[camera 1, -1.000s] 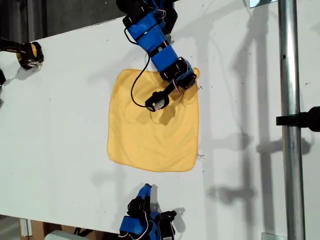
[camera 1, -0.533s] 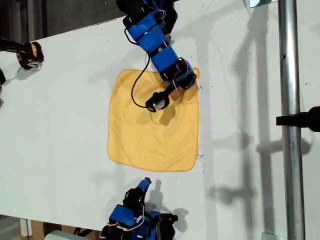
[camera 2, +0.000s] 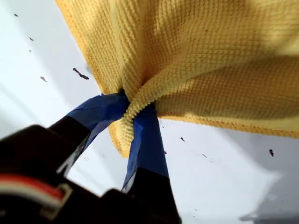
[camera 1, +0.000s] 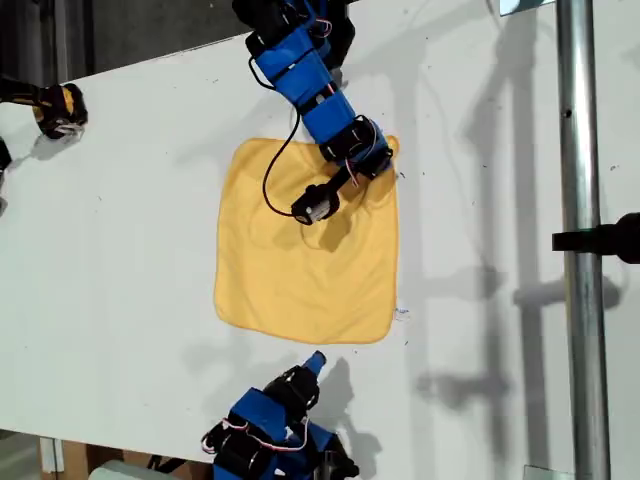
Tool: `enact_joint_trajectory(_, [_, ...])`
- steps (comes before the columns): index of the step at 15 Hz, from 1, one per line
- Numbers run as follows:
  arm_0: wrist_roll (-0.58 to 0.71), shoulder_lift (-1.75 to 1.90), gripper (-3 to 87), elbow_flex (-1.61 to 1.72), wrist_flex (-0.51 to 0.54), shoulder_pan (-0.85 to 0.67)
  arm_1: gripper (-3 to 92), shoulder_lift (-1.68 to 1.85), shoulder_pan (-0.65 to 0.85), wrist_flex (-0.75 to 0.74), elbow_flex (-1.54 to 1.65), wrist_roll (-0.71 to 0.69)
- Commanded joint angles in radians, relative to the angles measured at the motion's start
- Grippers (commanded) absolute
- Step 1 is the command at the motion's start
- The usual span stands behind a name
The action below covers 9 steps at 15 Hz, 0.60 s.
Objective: Grasp corners of a towel and fold twice.
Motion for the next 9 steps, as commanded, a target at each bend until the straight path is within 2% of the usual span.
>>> enact_joint_trajectory(1, [0.023,-0.017,-1.7,-0.071,-0.005,0.049,-0.1,0.003,0.021,0.012,-0.021,-0.018])
enact_joint_trajectory(4, [-0.021,-0.018,-0.6,-0.078,-0.025,0.060,-0.1,0.003,0.025,0.017,-0.028,-0.020])
enact_joint_trajectory(6, [-0.002,-0.020,26.9,-0.091,-0.009,0.081,-0.1,0.002,0.026,0.017,-0.031,-0.023])
enact_joint_trajectory(9, [0.038,-0.044,34.7,-0.097,-0.017,0.089,-0.1,0.000,0.028,0.017,-0.035,-0.025])
